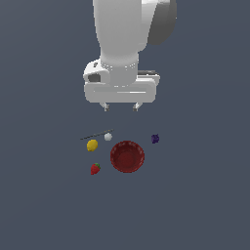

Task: Pick up a designated object from a clutter of objects.

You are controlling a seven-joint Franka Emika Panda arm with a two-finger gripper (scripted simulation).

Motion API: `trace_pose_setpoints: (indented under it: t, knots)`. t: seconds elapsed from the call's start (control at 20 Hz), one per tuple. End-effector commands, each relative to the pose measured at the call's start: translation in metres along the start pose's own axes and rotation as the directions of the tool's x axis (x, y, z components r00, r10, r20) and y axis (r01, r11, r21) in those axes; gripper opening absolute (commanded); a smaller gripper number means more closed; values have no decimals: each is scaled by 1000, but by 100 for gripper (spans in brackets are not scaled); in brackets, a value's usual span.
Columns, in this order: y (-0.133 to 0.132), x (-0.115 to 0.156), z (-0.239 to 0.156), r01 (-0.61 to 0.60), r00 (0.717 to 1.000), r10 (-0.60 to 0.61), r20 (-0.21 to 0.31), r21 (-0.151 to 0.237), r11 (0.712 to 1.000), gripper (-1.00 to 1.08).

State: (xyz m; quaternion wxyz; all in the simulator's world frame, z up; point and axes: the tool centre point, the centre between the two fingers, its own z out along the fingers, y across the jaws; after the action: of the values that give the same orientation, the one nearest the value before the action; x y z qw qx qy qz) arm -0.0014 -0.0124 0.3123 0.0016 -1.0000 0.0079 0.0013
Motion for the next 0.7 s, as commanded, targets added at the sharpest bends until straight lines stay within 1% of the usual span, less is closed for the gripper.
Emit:
trace_pose_setpoints:
  t: [0.0, 0.15, 0.4, 0.65]
  knots:
    - [0, 0, 0, 0, 1000, 0, 0, 0, 1000, 100]
    - [1, 0, -1, -1, 1000, 1, -3, 5, 1000, 100]
    - [3, 0, -8, 1, 1000, -1, -17, 24, 1000, 100]
    - [3, -1, -9, 4, 1000, -3, -18, 25, 1000, 100]
